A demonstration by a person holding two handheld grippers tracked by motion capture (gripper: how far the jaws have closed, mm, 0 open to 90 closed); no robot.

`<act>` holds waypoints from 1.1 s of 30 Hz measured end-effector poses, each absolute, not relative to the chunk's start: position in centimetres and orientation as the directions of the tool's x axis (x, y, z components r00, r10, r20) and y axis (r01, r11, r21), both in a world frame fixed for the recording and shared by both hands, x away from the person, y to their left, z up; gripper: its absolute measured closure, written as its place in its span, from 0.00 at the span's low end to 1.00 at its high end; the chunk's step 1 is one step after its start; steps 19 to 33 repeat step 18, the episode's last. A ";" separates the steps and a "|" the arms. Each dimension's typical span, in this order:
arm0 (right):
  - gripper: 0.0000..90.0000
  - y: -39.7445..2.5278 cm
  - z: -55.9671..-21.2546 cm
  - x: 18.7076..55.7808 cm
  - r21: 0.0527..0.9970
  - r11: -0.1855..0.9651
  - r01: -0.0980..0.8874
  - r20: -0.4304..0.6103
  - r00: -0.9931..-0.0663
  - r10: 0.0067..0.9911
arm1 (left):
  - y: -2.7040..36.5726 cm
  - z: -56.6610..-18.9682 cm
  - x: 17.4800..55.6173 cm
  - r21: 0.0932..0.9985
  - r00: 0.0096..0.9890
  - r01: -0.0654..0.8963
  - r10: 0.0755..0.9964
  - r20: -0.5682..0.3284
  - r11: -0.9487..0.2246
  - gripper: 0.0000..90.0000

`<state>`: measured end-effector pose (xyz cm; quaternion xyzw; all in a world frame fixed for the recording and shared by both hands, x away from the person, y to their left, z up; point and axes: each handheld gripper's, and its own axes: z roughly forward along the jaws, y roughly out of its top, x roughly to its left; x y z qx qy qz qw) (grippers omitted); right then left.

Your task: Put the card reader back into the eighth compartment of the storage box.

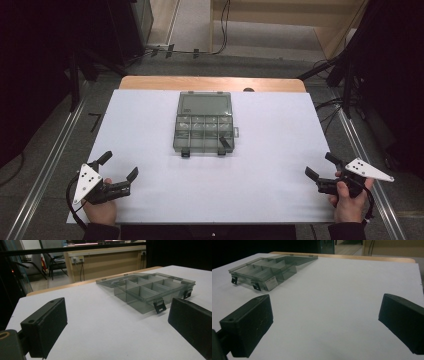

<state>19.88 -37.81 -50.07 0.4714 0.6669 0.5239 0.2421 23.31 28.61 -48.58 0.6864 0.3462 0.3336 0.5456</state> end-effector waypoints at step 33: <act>0.00 -39.8 -51.3 19.0 0.928 -0.036 0.372 0.192 -0.392 0.900 | 28.7 -48.6 23.3 0.982 0.536 0.110 0.841 0.074 -0.156 0.03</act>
